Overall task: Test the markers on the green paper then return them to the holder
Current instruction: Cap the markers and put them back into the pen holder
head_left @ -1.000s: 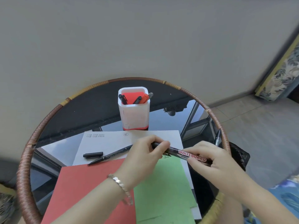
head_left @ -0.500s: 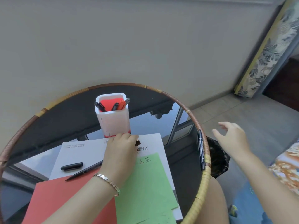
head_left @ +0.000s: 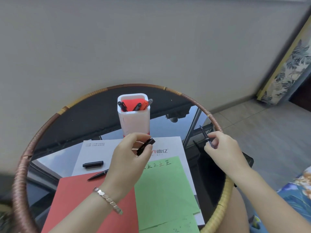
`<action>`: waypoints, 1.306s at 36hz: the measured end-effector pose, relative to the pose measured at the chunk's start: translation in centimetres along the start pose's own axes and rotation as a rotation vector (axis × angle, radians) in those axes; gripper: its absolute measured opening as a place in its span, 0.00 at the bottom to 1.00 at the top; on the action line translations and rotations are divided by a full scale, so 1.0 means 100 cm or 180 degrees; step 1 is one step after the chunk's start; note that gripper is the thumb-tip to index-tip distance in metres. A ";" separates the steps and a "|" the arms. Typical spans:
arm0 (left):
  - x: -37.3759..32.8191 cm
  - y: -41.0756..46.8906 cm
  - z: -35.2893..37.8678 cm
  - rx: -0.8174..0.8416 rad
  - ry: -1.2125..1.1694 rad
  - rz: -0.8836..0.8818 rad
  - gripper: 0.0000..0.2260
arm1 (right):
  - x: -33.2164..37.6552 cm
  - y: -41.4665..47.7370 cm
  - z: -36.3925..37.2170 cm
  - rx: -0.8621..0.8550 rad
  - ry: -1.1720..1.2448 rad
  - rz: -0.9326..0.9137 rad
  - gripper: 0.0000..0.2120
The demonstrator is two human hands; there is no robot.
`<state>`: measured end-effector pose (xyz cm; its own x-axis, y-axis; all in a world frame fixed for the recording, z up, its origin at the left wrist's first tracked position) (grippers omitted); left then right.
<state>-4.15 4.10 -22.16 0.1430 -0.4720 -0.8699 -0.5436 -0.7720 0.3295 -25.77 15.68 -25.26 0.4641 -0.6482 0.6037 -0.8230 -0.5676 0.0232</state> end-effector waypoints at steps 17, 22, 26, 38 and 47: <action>0.000 -0.021 -0.019 0.0084 -0.2122 -0.0977 0.09 | 0.085 -0.070 -0.010 0.0658 0.0863 -0.1893 0.07; 0.000 -0.025 -0.021 0.0061 -0.2251 -0.1023 0.08 | 0.085 -0.071 -0.009 0.0633 0.0819 -0.1963 0.06; 0.003 -0.024 -0.022 0.0010 -0.2295 -0.1044 0.09 | 0.085 -0.072 -0.008 0.0611 0.0754 -0.2014 0.04; 0.003 -0.023 -0.019 0.0234 -0.1815 -0.0985 0.06 | 0.083 -0.071 -0.008 0.0676 0.0452 -0.2174 0.04; 0.001 -0.022 -0.014 0.0387 -0.1516 -0.0975 0.05 | 0.087 -0.073 0.001 0.0771 0.0514 -0.2438 0.07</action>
<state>-1.82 5.16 -22.47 -0.0640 0.0308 -0.9975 -0.6313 -0.7754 0.0166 -15.72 14.18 -20.25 0.8007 0.0345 0.5981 -0.1946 -0.9292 0.3142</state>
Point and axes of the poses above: each hand's wrist, its own y-axis towards the middle knuckle, its own z-axis out of the palm, x = y × z, the point moved 4 cm from there along y, towards the middle knuckle, and after that the axes turned 9 degrees about z, right-handed, at the moved point
